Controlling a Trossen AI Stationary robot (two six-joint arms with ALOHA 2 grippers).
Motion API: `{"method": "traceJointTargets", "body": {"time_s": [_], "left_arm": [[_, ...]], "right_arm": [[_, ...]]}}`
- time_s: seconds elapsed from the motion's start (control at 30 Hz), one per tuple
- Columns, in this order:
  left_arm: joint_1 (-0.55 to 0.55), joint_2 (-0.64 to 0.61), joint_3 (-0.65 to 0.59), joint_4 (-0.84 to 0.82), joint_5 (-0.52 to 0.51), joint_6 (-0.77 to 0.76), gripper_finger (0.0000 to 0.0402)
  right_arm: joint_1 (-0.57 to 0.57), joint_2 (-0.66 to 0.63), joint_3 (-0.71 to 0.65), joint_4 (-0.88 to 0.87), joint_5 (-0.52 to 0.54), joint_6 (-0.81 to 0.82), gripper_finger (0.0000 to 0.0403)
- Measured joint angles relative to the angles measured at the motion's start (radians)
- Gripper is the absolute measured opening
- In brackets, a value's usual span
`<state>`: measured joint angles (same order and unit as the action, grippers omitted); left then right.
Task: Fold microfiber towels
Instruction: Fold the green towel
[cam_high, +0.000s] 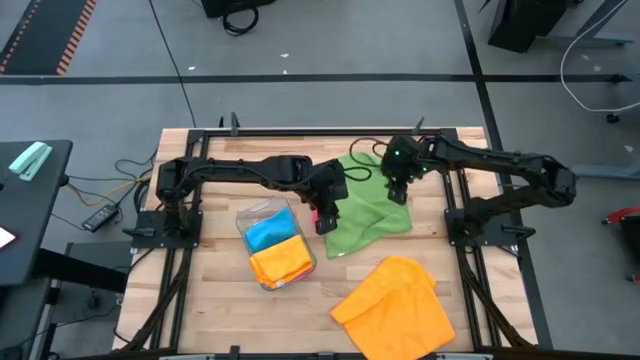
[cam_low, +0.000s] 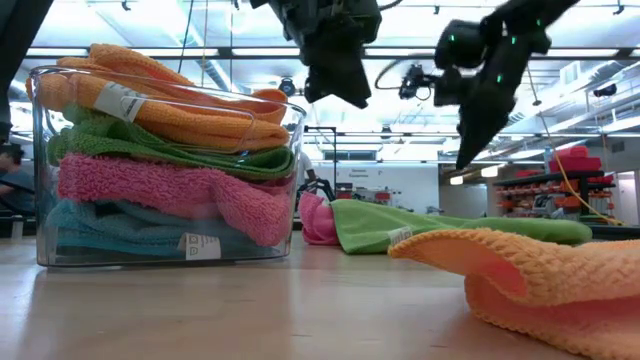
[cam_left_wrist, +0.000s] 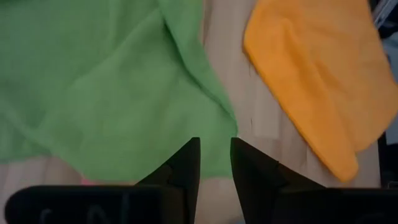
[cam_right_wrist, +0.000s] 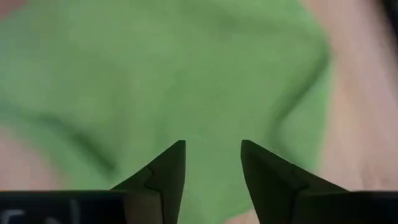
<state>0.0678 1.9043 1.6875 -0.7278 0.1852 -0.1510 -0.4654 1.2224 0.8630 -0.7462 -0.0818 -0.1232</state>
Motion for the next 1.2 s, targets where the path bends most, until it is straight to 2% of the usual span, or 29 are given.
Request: {"method": "traceJointTargets", "body": {"time_s": [0.13,0.27,0.4,0.57,0.7,0.9,1.2], "left_arm": [[-0.012,0.0,0.0,-0.066,0.01,-0.078,0.009],[-0.03,0.0,0.0,-0.064,0.01,-0.109,0.0084],[-0.041,-0.001,0.0,-0.024,0.011,-0.134,0.008],[-0.044,-0.001,0.0,0.041,0.01,-0.152,0.0081],[-0.044,-0.001,0.0,0.067,0.011,-0.152,0.008],[-0.043,-0.002,0.0,0.061,0.011,-0.152,0.0073],[-0.043,-0.002,0.0,0.04,0.01,-0.153,0.0075]], "right_arm": [[-0.077,0.0,-0.108,0.208,0.023,-0.077,0.0178],[-0.134,0.0,-0.215,0.335,0.031,-0.175,0.0214],[-0.155,0.001,-0.295,0.436,0.136,-0.249,0.0239],[-0.154,0.021,-0.323,0.525,0.156,-0.247,0.0234],[-0.154,0.098,-0.323,0.57,0.165,-0.247,0.0231],[-0.154,0.194,-0.313,0.649,0.24,-0.251,0.023],[-0.156,0.251,-0.311,0.687,0.25,-0.287,0.0217]]}}
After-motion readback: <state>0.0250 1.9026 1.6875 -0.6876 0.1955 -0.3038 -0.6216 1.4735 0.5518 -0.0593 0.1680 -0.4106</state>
